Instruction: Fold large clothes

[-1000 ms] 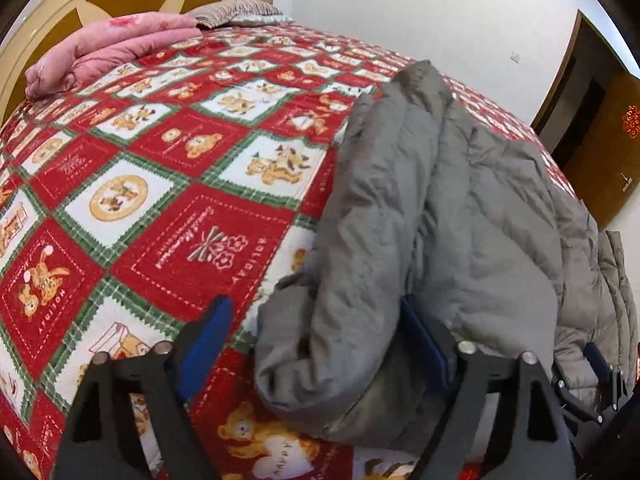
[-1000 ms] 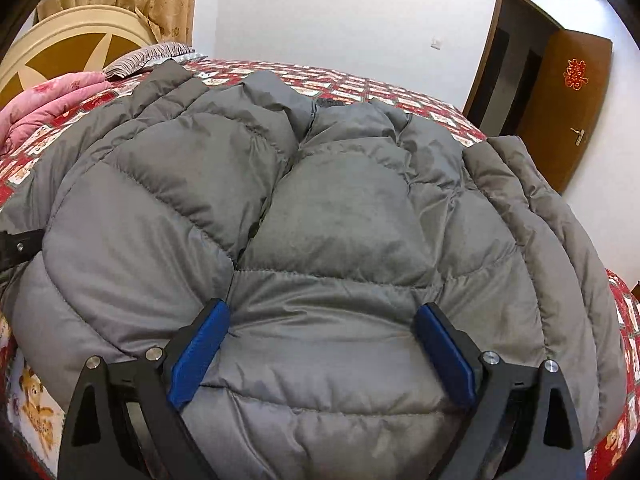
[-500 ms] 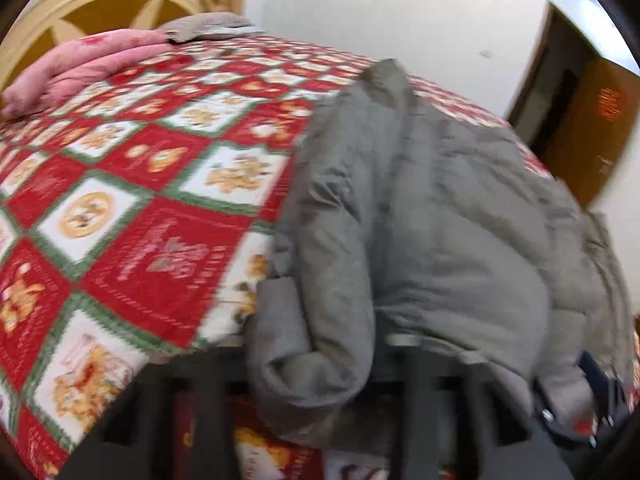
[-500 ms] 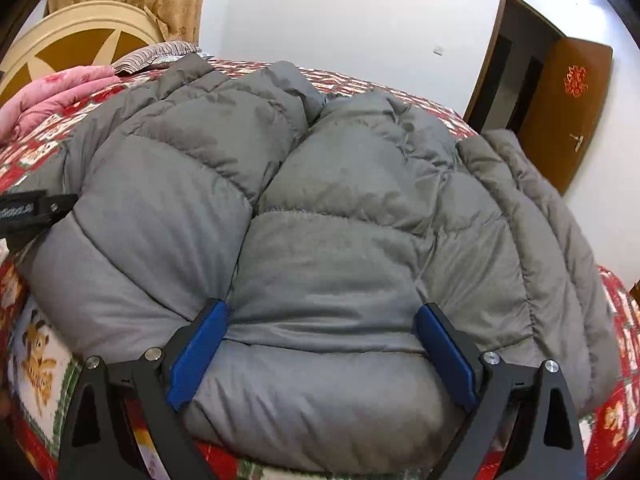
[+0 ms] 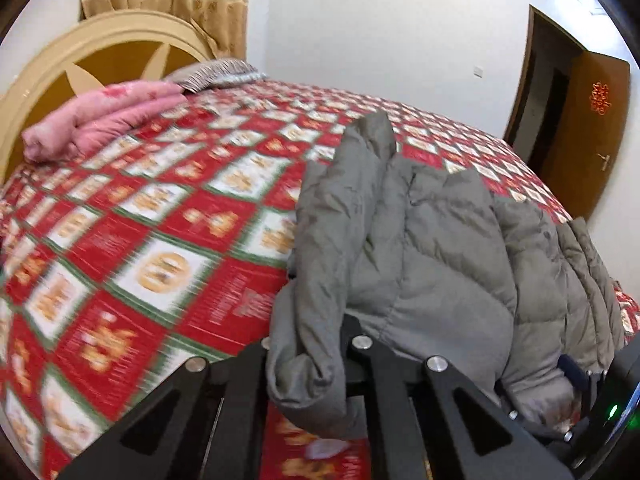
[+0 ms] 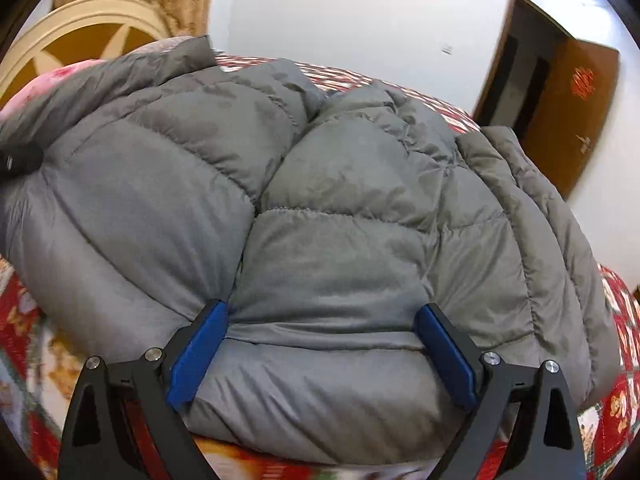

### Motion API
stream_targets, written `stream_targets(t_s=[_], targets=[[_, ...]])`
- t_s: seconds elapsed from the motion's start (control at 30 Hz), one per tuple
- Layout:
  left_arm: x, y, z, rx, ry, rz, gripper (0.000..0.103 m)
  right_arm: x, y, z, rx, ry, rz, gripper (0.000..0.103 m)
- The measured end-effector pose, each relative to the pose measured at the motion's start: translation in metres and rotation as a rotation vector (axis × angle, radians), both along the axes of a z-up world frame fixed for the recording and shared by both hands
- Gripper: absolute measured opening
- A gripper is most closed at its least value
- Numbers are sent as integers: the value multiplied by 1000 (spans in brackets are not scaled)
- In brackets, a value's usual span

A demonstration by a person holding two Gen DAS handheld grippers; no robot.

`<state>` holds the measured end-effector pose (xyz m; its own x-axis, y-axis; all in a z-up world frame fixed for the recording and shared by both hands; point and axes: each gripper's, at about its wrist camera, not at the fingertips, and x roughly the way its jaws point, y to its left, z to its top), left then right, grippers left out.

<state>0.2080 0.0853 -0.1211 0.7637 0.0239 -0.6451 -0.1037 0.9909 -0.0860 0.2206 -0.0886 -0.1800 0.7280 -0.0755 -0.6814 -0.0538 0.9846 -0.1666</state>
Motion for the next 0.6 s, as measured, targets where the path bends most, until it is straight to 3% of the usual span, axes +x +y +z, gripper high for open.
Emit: stream_targets(t_s=[0.1, 0.17, 0.33, 0.43, 0.6], targets=[[0, 20, 18, 31, -28, 35, 8, -2, 29, 4, 1, 3, 109, 95], [0, 23, 32, 95, -60, 42, 8, -1, 36, 11, 30, 15, 164, 95], [-16, -4, 77, 286, -224, -11, 7, -26, 3, 48, 127, -26, 203, 95], [-26, -38, 100, 338, -302, -92, 7, -46, -43, 67, 137, -81, 150, 95], [-36, -106, 117, 371, -371, -252, 7, -53, -139, 68, 218, -47, -50, 95]])
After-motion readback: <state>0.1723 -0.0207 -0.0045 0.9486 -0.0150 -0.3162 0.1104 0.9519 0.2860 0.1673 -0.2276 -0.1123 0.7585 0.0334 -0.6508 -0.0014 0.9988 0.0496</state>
